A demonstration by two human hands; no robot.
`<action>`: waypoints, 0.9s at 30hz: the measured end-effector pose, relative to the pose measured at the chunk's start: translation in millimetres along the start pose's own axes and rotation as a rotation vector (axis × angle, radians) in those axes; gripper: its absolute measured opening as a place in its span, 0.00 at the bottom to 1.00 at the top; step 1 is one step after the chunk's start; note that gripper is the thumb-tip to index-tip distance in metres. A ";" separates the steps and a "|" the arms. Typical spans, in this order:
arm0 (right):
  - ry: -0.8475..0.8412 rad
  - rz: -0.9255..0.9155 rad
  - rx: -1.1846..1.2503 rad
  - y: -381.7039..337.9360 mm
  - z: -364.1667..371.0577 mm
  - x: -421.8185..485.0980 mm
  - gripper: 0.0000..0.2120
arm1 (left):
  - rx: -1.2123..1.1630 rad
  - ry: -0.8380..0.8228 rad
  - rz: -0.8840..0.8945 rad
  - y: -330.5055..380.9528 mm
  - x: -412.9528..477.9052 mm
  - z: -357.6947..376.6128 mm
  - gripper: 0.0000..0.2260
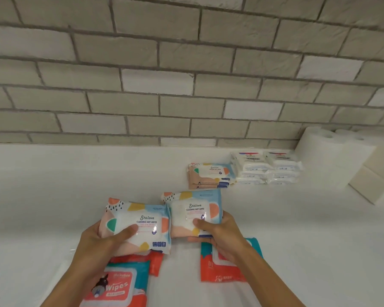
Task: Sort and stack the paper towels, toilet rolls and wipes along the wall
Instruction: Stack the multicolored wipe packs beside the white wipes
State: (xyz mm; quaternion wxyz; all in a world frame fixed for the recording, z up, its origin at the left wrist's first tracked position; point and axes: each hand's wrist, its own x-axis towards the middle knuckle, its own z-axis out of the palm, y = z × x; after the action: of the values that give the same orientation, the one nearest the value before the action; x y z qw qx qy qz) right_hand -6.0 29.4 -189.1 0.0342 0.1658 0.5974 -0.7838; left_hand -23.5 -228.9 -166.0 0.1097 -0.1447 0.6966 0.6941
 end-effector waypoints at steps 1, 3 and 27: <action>0.009 -0.001 0.020 -5.7 -5.2 3.7 0.18 | -0.033 -0.012 0.000 3.0 1.9 4.5 0.20; 0.013 -0.007 0.074 -19.2 -15.5 12.0 0.17 | -0.072 -0.025 -0.001 9.6 7.0 14.7 0.22; 0.237 0.143 0.360 -70.3 -67.3 156.1 0.15 | -0.199 -0.089 0.024 43.1 73.2 96.2 0.17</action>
State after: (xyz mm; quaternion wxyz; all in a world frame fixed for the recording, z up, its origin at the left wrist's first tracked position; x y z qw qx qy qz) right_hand -156.2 135.7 -186.6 -0.0109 0.3021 0.4345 -0.8484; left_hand -111.7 -136.7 -152.8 0.1175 -0.1157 0.6204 0.7668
